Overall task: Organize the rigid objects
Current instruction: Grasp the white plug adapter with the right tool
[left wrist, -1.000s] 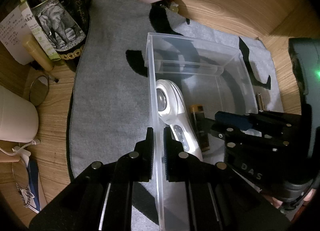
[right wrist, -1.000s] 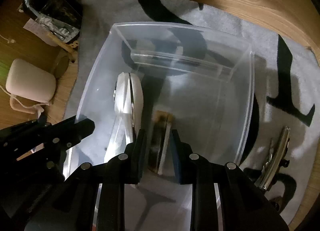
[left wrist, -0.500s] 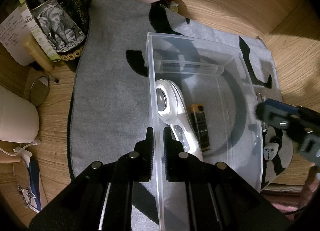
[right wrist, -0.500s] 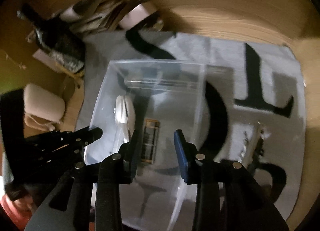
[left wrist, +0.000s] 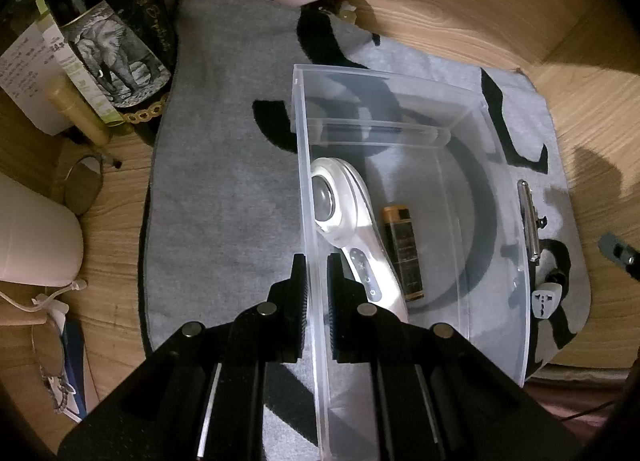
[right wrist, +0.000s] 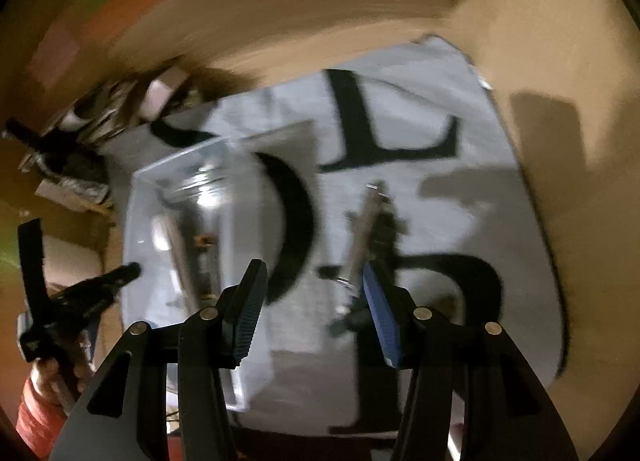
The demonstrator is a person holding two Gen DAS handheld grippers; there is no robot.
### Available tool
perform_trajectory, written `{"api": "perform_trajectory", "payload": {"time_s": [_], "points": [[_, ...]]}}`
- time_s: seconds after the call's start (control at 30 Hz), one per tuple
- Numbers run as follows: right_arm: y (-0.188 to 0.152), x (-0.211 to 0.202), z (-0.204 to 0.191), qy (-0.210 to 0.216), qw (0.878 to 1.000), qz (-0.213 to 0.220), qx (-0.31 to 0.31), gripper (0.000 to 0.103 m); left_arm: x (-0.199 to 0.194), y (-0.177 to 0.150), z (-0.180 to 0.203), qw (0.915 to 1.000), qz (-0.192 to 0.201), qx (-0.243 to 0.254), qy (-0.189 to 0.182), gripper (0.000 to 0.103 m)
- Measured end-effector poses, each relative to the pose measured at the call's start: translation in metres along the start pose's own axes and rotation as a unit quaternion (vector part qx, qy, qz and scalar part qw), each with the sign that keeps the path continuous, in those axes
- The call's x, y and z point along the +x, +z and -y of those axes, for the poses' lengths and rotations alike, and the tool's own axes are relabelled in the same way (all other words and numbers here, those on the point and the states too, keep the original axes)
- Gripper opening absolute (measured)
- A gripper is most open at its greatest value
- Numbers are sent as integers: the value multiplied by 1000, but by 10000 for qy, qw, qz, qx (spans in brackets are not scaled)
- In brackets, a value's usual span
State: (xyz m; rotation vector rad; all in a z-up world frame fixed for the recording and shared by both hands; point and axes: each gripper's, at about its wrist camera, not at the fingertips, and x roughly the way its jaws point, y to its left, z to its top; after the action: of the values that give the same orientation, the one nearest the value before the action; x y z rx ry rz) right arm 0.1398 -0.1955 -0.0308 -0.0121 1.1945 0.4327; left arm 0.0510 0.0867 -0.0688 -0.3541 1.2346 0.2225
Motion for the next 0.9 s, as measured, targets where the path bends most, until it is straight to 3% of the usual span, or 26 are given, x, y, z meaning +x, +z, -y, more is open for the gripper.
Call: {"api": "perform_trajectory", "payload": {"time_s": [0.17, 0.37, 0.6, 0.9], "points": [[-13, -1, 37, -414, 9985, -49, 346, 47, 0, 1, 1, 10000, -21, -31, 55, 7], [-32, 12, 67, -519, 9959, -346, 662, 47, 0, 1, 2, 9999, -51, -55, 139, 7], [-51, 41, 69, -368, 9933, -831, 719, 47, 1, 1, 5, 9997, -64, -50, 228, 7], [-46, 66, 63, -286, 9932, -989, 550, 47, -1, -1, 4, 9997, -56, -64, 211, 7]]}}
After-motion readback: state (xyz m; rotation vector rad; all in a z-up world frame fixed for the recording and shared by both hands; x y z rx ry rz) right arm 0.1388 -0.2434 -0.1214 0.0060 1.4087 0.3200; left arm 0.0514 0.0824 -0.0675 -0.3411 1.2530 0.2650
